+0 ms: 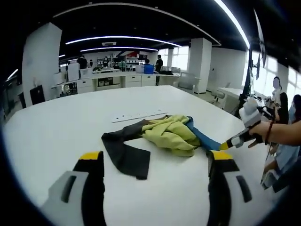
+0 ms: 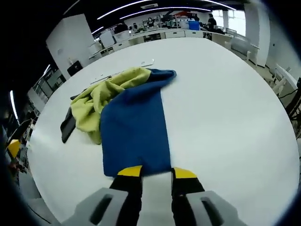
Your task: Fold the garment on the visible template until the final outline fits inside the template.
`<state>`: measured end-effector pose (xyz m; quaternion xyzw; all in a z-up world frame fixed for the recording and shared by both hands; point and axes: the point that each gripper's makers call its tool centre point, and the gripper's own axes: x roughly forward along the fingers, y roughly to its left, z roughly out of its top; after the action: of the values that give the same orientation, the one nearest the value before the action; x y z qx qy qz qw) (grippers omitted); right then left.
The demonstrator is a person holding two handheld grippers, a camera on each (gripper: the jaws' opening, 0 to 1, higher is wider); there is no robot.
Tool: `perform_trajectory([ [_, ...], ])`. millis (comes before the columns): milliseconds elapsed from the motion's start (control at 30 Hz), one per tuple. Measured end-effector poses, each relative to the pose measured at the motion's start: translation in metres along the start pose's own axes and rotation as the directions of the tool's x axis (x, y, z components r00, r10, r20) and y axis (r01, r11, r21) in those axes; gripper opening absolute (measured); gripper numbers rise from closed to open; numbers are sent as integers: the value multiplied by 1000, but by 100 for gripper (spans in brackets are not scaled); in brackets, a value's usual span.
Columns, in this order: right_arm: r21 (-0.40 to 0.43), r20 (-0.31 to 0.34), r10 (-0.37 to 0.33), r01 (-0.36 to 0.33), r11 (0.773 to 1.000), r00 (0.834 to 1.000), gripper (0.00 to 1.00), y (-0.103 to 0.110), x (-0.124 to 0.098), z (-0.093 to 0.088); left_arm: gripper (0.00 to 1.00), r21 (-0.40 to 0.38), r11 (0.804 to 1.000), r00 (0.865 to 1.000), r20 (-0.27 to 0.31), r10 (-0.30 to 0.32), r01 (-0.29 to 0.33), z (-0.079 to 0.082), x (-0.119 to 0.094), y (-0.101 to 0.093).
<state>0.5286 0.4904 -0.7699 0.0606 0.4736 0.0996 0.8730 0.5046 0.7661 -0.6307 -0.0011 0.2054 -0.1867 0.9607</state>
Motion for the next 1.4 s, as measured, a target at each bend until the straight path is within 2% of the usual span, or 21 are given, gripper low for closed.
perform_trajectory([
  [100, -28, 8, -50, 50, 998, 999, 13, -2, 2, 1, 89, 7, 1000, 1000, -4, 0, 0, -1, 0, 0],
  [267, -70, 13, -89, 90, 994, 996, 3, -6, 4, 1, 88, 10, 1000, 1000, -20, -3, 3, -5, -1, -1],
  [333, -68, 13, -85, 85, 994, 996, 0, -6, 5, 1, 88, 12, 1000, 1000, -27, -2, 3, -7, -1, -1],
  [567, -54, 17, -51, 52, 997, 999, 0, -7, 3, 2, 89, 9, 1000, 999, -34, 3, -2, -9, -3, 0],
  [667, -88, 42, -54, 58, 994, 998, 0, -14, -3, 8, 89, 1, 1000, 1000, -28, 4, -4, -9, -4, 1],
  [900, -155, 91, -79, 92, 984, 993, 0, -43, -19, 32, 90, -12, 1000, 1000, -27, 14, -15, -10, -10, 3],
  [1400, -243, 108, -172, 194, 951, 979, 0, -121, -29, 62, 93, -15, 1000, 1000, -23, 11, -12, -9, -12, 0],
])
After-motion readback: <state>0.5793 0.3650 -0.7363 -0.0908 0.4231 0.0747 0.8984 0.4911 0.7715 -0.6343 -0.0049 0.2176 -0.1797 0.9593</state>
